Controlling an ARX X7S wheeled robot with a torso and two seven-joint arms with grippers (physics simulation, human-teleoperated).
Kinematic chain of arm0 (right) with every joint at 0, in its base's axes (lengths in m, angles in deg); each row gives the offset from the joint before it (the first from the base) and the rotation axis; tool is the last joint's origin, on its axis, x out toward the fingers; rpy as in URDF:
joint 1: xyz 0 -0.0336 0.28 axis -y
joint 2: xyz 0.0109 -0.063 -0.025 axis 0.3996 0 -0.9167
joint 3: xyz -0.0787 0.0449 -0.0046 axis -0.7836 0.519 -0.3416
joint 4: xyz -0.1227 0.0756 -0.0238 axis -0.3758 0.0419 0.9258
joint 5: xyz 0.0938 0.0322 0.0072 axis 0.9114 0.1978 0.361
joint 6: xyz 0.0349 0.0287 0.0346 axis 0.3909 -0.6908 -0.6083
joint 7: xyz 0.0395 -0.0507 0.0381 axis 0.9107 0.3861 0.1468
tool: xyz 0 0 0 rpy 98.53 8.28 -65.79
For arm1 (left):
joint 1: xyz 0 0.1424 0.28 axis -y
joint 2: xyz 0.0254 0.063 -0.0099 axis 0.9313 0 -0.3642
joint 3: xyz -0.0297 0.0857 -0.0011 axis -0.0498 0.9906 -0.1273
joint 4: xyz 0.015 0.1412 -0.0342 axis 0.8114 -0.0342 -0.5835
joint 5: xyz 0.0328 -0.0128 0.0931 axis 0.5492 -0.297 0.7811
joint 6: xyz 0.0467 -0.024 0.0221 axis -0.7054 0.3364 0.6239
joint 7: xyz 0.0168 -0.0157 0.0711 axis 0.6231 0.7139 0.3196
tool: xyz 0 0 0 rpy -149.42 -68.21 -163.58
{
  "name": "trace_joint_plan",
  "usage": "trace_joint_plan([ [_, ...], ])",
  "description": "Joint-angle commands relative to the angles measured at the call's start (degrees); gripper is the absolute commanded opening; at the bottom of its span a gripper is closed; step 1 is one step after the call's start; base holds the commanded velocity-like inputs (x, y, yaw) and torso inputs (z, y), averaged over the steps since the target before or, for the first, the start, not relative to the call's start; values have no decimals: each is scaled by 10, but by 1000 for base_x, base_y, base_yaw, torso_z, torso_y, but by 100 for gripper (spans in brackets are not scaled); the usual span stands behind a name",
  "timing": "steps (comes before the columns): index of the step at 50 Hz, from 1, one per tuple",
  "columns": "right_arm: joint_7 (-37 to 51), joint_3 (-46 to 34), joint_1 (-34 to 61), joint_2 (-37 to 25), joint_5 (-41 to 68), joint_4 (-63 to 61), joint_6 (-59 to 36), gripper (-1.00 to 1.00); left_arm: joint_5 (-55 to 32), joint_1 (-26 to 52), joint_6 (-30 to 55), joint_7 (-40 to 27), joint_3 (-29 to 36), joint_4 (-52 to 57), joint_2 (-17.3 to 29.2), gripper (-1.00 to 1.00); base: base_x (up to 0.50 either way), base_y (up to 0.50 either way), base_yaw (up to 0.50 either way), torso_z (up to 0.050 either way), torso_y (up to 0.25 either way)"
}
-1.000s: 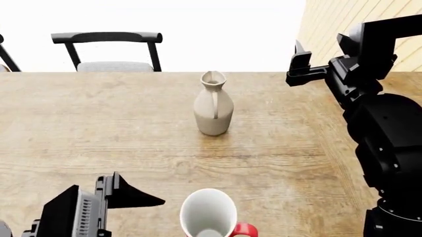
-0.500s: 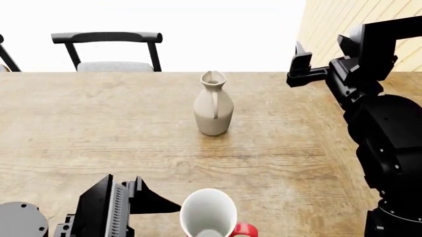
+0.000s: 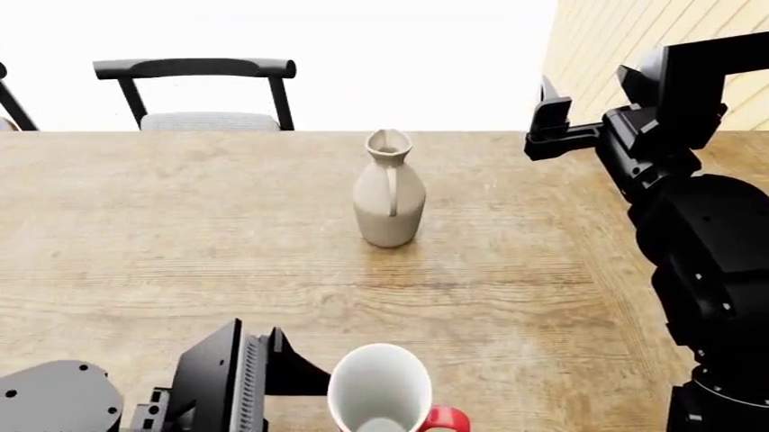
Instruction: Pick the jug and cup and place them in the sink. Then turn on the water.
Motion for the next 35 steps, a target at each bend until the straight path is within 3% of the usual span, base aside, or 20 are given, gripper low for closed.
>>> trace_joint_plan([
  [1,1,1,0,-2,2,0,0,100,-1,21,10,-2,17,-3,-13,100,0,0,0,0,0],
  [34,4,6,-9,-5,9,1,7,100,-34,110,48,-16,24,-7,-41,100,0,0,0,0,0],
  [35,5,7,-10,-5,9,0,7,100,-35,111,47,-16,23,-8,-42,-100,0,0,0,0,0],
])
